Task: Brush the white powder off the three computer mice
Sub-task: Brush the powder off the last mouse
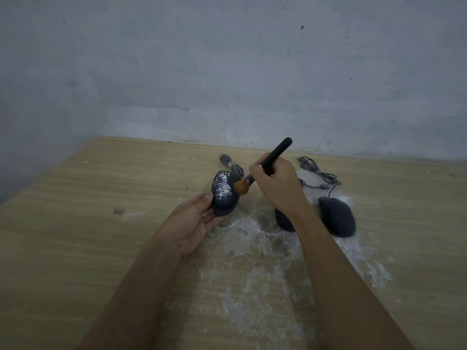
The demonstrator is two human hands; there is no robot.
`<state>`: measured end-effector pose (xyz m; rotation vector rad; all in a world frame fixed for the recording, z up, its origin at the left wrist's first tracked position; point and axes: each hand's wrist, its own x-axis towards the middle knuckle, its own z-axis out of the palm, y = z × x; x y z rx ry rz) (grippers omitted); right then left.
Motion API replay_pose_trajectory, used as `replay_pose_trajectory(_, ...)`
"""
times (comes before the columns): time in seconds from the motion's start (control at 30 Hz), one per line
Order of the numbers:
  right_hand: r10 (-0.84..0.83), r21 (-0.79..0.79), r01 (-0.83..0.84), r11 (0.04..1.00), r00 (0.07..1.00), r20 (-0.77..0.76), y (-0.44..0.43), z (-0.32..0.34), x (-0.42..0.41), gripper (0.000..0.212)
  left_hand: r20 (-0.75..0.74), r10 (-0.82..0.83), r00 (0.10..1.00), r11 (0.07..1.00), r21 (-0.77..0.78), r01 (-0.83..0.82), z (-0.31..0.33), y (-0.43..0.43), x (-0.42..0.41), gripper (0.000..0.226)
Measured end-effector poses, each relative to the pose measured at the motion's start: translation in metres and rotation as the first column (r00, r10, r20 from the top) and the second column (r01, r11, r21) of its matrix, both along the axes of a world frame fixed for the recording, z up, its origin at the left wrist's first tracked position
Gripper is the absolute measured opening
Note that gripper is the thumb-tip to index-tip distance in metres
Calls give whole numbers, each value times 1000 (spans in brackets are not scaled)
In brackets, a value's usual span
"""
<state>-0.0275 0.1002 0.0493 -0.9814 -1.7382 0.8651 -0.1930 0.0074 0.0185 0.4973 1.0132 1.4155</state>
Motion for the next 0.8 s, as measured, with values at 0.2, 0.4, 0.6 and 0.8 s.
replay_pose_trajectory(0.2, 48, -16, -47, 999, 998, 46, 0, 5, 5, 14, 14, 22, 1000, 1000, -14, -22, -2, 2, -2, 31)
replay_pose_trajectory(0.4, 100, 2, -100, 995, 994, -34, -3, 10, 6, 14, 34, 32, 999, 999, -19, -31, -3, 4, -3, 23)
replay_pose_trajectory(0.6, 173, -46, -171, 984, 984, 41, -3, 7, 11, 16, 55, 34, 998, 999, -21, -33, -5, 5, -5, 21)
replay_pose_trajectory(0.8, 264, -78, -256, 963, 958, 115, -5, 8, 15, 14, 80, 36, 996, 999, -12, -35, -4, 5, -5, 22)
